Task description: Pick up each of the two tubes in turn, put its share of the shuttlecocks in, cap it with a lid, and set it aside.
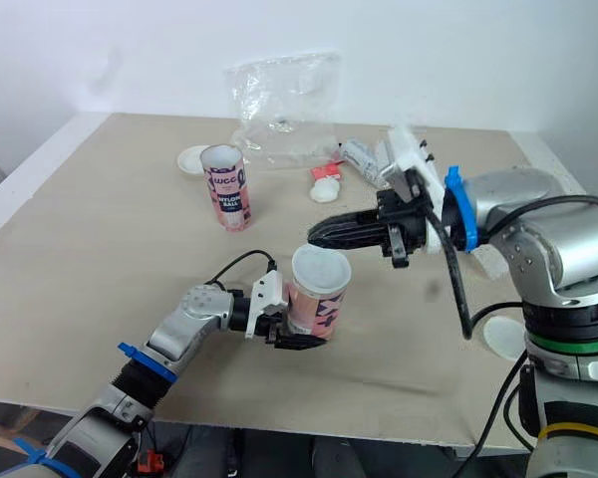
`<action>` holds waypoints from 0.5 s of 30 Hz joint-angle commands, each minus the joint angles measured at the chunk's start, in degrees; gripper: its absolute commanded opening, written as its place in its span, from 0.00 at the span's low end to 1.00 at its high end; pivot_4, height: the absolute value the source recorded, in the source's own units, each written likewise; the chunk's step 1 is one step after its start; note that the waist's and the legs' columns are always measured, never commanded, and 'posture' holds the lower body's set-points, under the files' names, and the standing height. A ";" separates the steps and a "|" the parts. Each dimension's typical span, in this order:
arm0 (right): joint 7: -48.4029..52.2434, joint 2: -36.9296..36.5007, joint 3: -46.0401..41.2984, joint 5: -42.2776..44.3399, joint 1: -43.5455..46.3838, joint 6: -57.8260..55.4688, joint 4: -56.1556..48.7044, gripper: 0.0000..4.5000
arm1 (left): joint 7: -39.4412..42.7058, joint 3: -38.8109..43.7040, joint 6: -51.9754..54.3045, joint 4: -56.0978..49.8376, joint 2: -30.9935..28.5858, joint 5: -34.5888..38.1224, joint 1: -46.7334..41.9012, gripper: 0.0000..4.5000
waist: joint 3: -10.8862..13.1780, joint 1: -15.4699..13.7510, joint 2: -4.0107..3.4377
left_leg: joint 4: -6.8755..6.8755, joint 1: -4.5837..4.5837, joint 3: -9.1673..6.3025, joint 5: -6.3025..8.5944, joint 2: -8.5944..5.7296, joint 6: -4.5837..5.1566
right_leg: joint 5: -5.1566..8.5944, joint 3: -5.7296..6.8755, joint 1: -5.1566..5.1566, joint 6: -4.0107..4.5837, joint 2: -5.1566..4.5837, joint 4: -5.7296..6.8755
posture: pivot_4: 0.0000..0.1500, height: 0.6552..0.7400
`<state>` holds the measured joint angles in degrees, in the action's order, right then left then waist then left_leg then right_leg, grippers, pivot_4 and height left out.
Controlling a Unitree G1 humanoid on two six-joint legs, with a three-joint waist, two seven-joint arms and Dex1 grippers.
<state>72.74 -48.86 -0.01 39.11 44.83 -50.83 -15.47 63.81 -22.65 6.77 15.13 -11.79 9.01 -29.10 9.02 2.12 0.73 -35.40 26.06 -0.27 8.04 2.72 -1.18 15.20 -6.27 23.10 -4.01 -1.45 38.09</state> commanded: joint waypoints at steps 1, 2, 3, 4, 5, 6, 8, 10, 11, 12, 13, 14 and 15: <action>-0.46 -1.61 1.64 -1.49 -1.94 1.74 -2.87 0.04 | -0.32 -1.10 2.55 2.01 -0.79 -1.48 1.34 0.73 | 0.00 0.00 0.00 | 0.00 0.00 0.00 0.00 0.00 0.00 | 0.00 0.00 0.00 0.00 0.00 0.00 | 1.00 1.00; -0.57 -1.66 2.06 -1.88 -2.15 2.15 -2.83 0.04 | -0.34 -1.09 2.54 2.05 -0.81 -1.52 1.33 0.73 | 0.00 0.01 0.00 | 0.00 0.00 0.00 0.00 0.00 0.00 | 0.00 0.00 0.00 -0.01 0.00 0.00 | 1.00 1.00; -0.64 -1.65 2.52 -2.23 -2.22 2.58 -2.63 0.04 | -0.33 -1.07 2.54 2.15 -0.83 -1.56 1.27 0.73 | 0.00 0.01 0.00 | 0.00 0.00 0.00 0.00 0.00 0.00 | 0.01 0.00 0.00 -0.01 0.01 0.00 | 1.00 1.00; -0.58 -1.58 3.39 -2.94 -2.17 3.26 -2.46 0.04 | -0.37 -1.06 2.62 2.08 -0.92 -1.62 1.30 0.73 | 0.00 0.01 0.00 | 0.00 0.00 0.00 0.00 0.00 0.00 | 0.01 0.00 0.01 -0.01 0.00 0.00 | 1.00 1.00; -0.58 -1.45 4.08 -3.50 -2.07 3.70 -2.31 0.04 | -0.38 -1.04 2.72 1.98 -0.97 -1.63 1.35 0.73 | 0.00 0.02 0.00 | 0.00 0.00 0.00 0.00 0.00 0.00 | 0.01 0.00 0.01 -0.01 0.00 0.00 | 1.00 1.00; -0.53 -1.29 4.80 -4.09 -1.88 4.19 -2.07 0.04 | -0.39 -1.00 2.76 2.01 -0.98 -1.63 1.33 0.73 | 0.00 0.04 0.00 | 0.00 -0.01 0.00 0.00 0.00 0.00 | 0.01 0.00 0.01 -0.01 0.01 0.00 | 1.00 1.00; -0.40 -1.14 5.76 -4.89 -1.57 4.91 -1.71 0.04 | -0.41 -0.96 2.79 2.12 -0.96 -1.63 1.27 0.73 | 0.00 0.04 0.00 | 0.00 -0.01 0.00 0.00 0.00 0.00 | 0.01 0.00 0.02 -0.01 0.01 0.00 | 1.00 1.00; -0.21 -1.08 7.11 -5.84 -1.07 5.52 -1.32 0.04 | -0.49 -0.91 2.79 2.28 -0.91 -1.66 1.19 0.73 | 0.00 0.05 0.00 | 0.00 -0.01 0.00 0.00 0.00 0.00 | 0.01 0.00 0.01 -0.01 0.01 0.00 | 1.00 1.00; 0.16 -1.27 8.33 -6.78 -0.83 6.00 -1.23 0.04 | -0.58 -0.89 2.82 2.31 -0.87 -1.67 1.22 0.73 | 0.00 0.05 0.00 | 0.00 -0.01 0.00 0.00 0.00 0.00 | 0.01 0.00 0.01 -0.01 0.01 0.00 | 1.00 1.00; 0.54 -1.49 9.38 -7.52 -0.68 6.26 -1.22 0.04 | -0.67 -0.89 2.81 2.29 -0.84 -1.70 1.30 0.73 | 0.00 0.06 0.00 | 0.00 -0.01 0.00 0.00 0.00 0.00 | 0.01 0.00 0.01 -0.01 0.01 0.00 | 1.00 1.00; 0.83 -1.75 10.43 -8.31 -0.59 6.38 -1.30 0.04 | -0.75 -0.90 2.86 2.17 -0.83 -1.69 1.46 0.73 | 0.00 0.07 0.01 | 0.00 -0.02 0.00 0.00 0.00 0.00 | 0.01 0.00 0.01 -0.01 0.01 0.00 | 1.00 1.00; 1.05 -2.00 11.36 -9.04 -0.43 6.47 -1.24 0.04 | -0.79 -0.88 2.88 2.14 -0.83 -1.68 1.52 0.73 | -0.02 0.10 0.03 | 0.00 -0.03 0.00 0.00 0.01 0.00 | 0.01 0.00 0.01 0.00 0.01 0.00 | 1.00 1.00; 1.23 -2.19 11.99 -9.56 -0.32 6.53 -1.17 0.04 | -0.81 -0.88 2.87 2.12 -0.85 -1.67 1.57 0.73 | -0.03 0.18 0.03 | 0.00 -0.06 0.00 0.00 0.02 0.00 | 0.01 0.00 0.00 0.00 0.02 0.00 | 1.00 1.00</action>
<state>73.52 -50.45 9.57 31.11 44.77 -44.06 -16.52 63.61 -22.35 7.51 15.03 -11.82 9.11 -29.00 8.98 2.31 0.76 -35.40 25.96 -0.27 8.04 2.74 -1.19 15.20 -6.27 23.11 -4.01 -1.43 38.09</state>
